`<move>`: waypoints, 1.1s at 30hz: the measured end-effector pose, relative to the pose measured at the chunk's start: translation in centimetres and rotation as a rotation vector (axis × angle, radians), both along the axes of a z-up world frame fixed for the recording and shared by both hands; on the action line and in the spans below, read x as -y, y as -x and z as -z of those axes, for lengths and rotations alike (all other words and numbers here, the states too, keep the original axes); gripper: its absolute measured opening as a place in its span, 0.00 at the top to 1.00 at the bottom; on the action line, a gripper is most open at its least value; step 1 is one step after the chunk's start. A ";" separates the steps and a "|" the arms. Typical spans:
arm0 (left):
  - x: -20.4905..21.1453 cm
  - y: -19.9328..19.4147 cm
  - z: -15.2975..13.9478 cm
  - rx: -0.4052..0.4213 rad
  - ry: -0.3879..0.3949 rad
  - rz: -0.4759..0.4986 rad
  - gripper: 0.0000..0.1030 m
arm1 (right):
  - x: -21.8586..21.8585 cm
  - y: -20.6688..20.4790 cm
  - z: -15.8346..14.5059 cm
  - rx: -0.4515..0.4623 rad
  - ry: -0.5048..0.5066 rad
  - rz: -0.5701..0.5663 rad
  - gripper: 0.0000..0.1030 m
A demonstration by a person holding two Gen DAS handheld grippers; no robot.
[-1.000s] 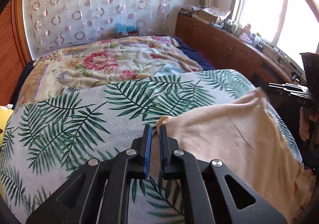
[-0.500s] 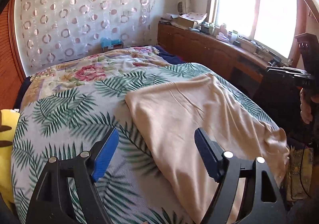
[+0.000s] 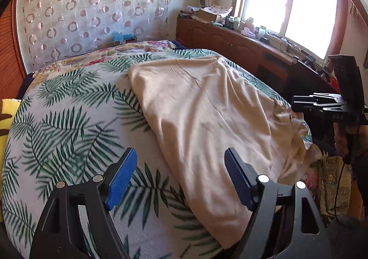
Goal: Fold small clothes
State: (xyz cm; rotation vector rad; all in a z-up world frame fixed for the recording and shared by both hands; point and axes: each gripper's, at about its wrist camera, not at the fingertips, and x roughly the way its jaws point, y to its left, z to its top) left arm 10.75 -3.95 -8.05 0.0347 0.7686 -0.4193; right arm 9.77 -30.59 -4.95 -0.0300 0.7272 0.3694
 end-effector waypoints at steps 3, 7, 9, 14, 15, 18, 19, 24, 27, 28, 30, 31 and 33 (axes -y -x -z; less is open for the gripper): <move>0.2 1.0 0.6 -0.021 0.003 0.012 0.24 | 0.2 -0.7 0.8 -0.057 -0.013 0.039 0.60; 0.1 2.0 0.9 -0.018 -0.004 0.006 0.24 | 0.5 -0.6 0.8 -0.066 -0.079 0.041 0.60; 0.0 2.3 0.8 -0.022 0.001 0.002 0.24 | 0.1 -0.1 1.0 -0.070 -0.083 0.037 0.60; 0.1 3.0 1.4 -0.032 0.011 0.002 0.24 | -0.3 -0.1 1.7 -0.083 -0.075 0.029 0.67; 0.1 3.1 1.5 -0.036 0.017 0.002 0.24 | -0.3 -0.2 1.8 -0.075 -0.083 0.027 0.78; 0.1 3.3 1.6 -0.040 0.021 0.005 0.24 | -0.5 0.9 0.8 -0.020 -0.103 -0.005 0.95; 0.1 3.4 1.6 -0.039 0.020 0.006 0.24 | -0.7 1.3 0.5 -0.001 -0.108 -0.013 0.96; -0.2 3.9 0.7 -0.020 0.032 0.006 0.24 | 0.1 4.7 -1.8 0.091 -0.079 0.008 0.97; -0.3 4.0 0.8 -0.023 0.037 0.007 0.24 | 1.3 6.7 -2.6 0.104 -0.083 0.022 0.97; -0.3 4.0 0.9 -0.029 0.039 0.009 0.24 | 1.6 7.3 -2.6 0.109 -0.077 0.031 0.97; -0.2 3.9 1.5 -0.055 0.041 0.015 0.24 | 2.0 8.1 -2.2 0.090 -0.075 0.033 0.97; -0.2 3.9 1.8 -0.064 0.040 0.015 0.24 | 2.2 8.5 -1.7 0.077 -0.074 0.034 0.98; -0.1 3.8 2.3 -0.087 0.047 0.027 0.24 | 2.2 8.9 -0.9 0.052 -0.070 0.032 0.98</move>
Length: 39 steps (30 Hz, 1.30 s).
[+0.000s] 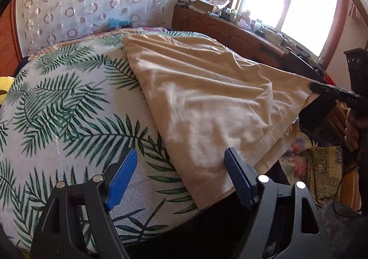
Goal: Fold small clothes
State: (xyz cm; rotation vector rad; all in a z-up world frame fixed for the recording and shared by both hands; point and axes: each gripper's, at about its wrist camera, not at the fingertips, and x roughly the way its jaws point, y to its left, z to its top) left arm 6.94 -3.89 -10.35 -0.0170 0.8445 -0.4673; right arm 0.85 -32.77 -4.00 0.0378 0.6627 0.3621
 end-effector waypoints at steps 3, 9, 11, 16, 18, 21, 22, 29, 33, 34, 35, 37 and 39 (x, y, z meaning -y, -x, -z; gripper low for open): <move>0.1 0.0 0.5 -0.030 0.051 0.037 0.29 | -0.1 0.1 1.5 -0.045 -0.004 0.006 0.97; 0.2 0.0 1.1 -0.060 0.059 0.043 0.63 | -1.2 -1.0 2.0 -0.057 0.012 0.007 0.97; 0.3 0.1 1.2 -0.068 0.059 0.052 0.73 | -1.1 -1.6 1.7 -0.060 0.018 0.001 0.97; 0.3 0.6 1.0 -0.062 0.049 0.040 0.73 | -0.9 -1.3 1.5 -0.050 0.053 0.009 0.97; 0.3 0.8 1.0 -0.058 0.042 0.040 0.73 | -0.9 -1.3 1.1 -0.036 0.068 0.026 0.93; 0.3 0.9 1.1 -0.055 0.035 0.039 0.73 | -1.2 -1.1 -0.1 0.015 0.093 0.052 0.74; 0.3 1.0 1.1 -0.055 0.034 0.038 0.73 | -1.3 -1.1 -0.4 0.035 0.096 0.053 0.69; 0.3 1.0 1.1 -0.055 0.033 0.038 0.73 | -4.9 -1.6 -0.9 0.112 0.052 -0.020 0.64; 0.4 1.0 1.1 -0.056 0.034 0.037 0.73 | -7.1 -3.0 1.1 0.078 0.077 -0.059 0.64; 0.4 1.0 1.1 -0.056 0.034 0.037 0.73 | -7.4 -3.3 1.6 0.064 0.085 -0.063 0.64; 0.4 1.0 1.1 -0.056 0.035 0.037 0.73 | -7.6 -3.6 2.3 0.052 0.094 -0.062 0.64; 0.4 1.0 1.1 -0.055 0.036 0.036 0.73 | -7.6 -4.1 3.6 0.018 0.107 -0.048 0.64; 0.4 1.0 1.1 -0.054 0.038 0.035 0.73 | -7.3 -4.7 4.6 -0.019 0.093 -0.036 0.64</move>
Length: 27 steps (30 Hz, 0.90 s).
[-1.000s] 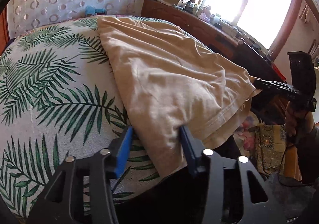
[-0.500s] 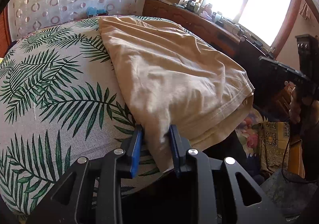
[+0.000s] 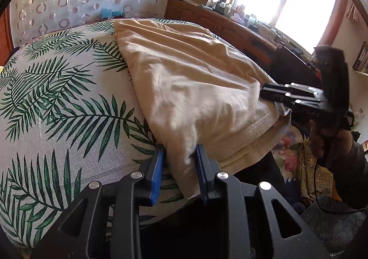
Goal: Fold small clothes
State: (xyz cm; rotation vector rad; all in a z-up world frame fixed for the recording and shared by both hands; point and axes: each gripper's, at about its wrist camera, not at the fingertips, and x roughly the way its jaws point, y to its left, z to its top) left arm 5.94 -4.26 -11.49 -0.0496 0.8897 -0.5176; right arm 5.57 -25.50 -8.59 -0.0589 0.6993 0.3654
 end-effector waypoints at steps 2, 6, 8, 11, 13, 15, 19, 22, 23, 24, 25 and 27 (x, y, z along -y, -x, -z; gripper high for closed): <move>0.0 0.0 0.0 0.001 0.001 -0.001 0.73 | 0.3 0.1 0.6 0.002 -0.024 0.001 0.64; 0.1 -0.1 0.0 0.000 -0.005 -0.003 0.73 | 0.1 0.6 0.8 0.040 -0.019 0.010 0.64; 0.2 0.0 -0.1 0.001 -0.008 -0.001 0.73 | -0.3 0.9 0.8 0.047 0.015 0.009 0.64; 0.5 0.2 -0.2 0.005 -0.017 0.014 0.73 | -0.4 0.6 1.0 0.040 0.013 0.007 0.64; 0.7 0.2 -0.2 0.007 -0.022 0.018 0.73 | -0.2 0.4 0.9 0.031 0.000 0.002 0.63; 0.7 0.2 -0.3 0.009 -0.024 0.020 0.73 | -0.1 0.6 0.7 0.023 -0.002 -0.012 0.59; 0.7 0.1 -0.3 0.009 -0.022 0.020 0.73 | -0.3 0.5 0.3 0.031 0.023 -0.012 0.58; 0.7 0.1 -0.3 0.007 -0.023 0.020 0.73 | -0.2 0.6 0.0 0.037 0.020 -0.014 0.55; 0.8 0.1 -0.3 0.009 -0.024 0.020 0.74 | -0.1 0.7 -0.1 0.042 0.020 -0.014 0.54; 0.9 0.2 -0.4 0.015 -0.022 0.025 0.80 | 0.0 0.7 -0.2 0.046 0.019 -0.014 0.51; 0.9 0.3 -0.6 0.020 -0.018 0.033 0.83 | 0.1 0.8 -0.4 0.050 0.015 -0.016 0.45; 1.3 0.2 -1.4 0.038 -0.005 0.061 0.90 | 0.3 1.0 -0.9 0.063 0.005 -0.026 0.40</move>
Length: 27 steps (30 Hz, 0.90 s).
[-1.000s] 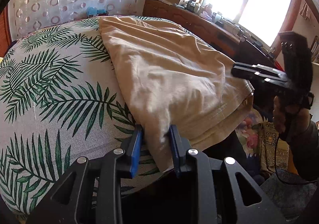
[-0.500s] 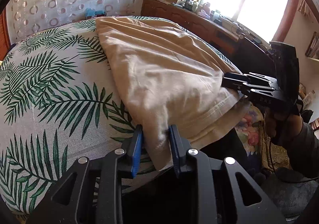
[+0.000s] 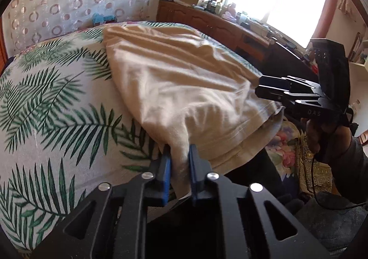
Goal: Fold small clothes
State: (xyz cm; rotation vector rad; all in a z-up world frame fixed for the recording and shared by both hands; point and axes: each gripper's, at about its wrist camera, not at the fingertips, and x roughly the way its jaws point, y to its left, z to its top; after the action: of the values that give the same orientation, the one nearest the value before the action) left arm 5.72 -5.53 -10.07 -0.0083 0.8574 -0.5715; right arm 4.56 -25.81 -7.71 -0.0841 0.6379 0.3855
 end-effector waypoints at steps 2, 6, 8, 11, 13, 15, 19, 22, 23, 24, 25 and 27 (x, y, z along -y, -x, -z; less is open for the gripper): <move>0.2 0.0 -1.0 0.024 0.023 0.013 0.91 | 0.1 0.4 -0.7 0.006 -0.017 -0.024 0.39; 1.0 -0.8 -4.0 0.090 0.055 0.019 0.92 | -0.6 1.6 -1.9 0.034 -0.039 -0.080 0.37; 1.2 -1.6 -5.5 0.117 0.066 0.008 0.92 | -1.1 2.3 -2.4 0.050 -0.042 -0.108 0.35; 1.6 -2.8 -7.3 0.151 0.084 0.016 0.92 | -1.8 3.3 -2.9 0.074 -0.035 -0.149 0.33; 2.2 -3.7 -8.4 0.174 0.088 0.023 0.92 | -2.0 3.6 -3.0 0.089 -0.026 -0.161 0.31; 2.8 -4.7 -9.4 0.190 0.094 0.032 0.92 | -2.2 3.6 -3.0 0.094 -0.014 -0.170 0.29; 3.6 -5.8 -10.1 0.202 0.098 0.035 0.92 | -2.1 3.0 -2.2 0.079 -0.013 -0.174 0.28; 3.6 -6.3 -9.9 0.190 0.118 0.030 0.92 | -1.9 2.4 -1.5 0.063 0.011 -0.156 0.27; 3.6 -6.1 -9.9 0.192 0.119 0.027 0.92 | -1.7 2.1 -1.1 0.054 0.023 -0.145 0.27; 3.6 -6.1 -9.9 0.192 0.119 0.026 0.92 | -1.5 1.9 -0.8 0.044 0.029 -0.136 0.27; 3.6 -6.1 -10.0 0.192 0.120 0.023 0.92 | -1.3 1.7 -0.5 0.031 0.035 -0.129 0.27; 3.4 -6.2 -10.0 0.194 0.121 0.014 0.92 | -1.2 1.4 0.2 0.012 0.056 -0.109 0.27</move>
State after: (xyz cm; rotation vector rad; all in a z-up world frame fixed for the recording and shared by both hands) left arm 11.91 -8.98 -0.04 -0.0556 0.6338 -0.6261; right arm 3.14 -24.64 -7.89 -0.1750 0.6343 0.4719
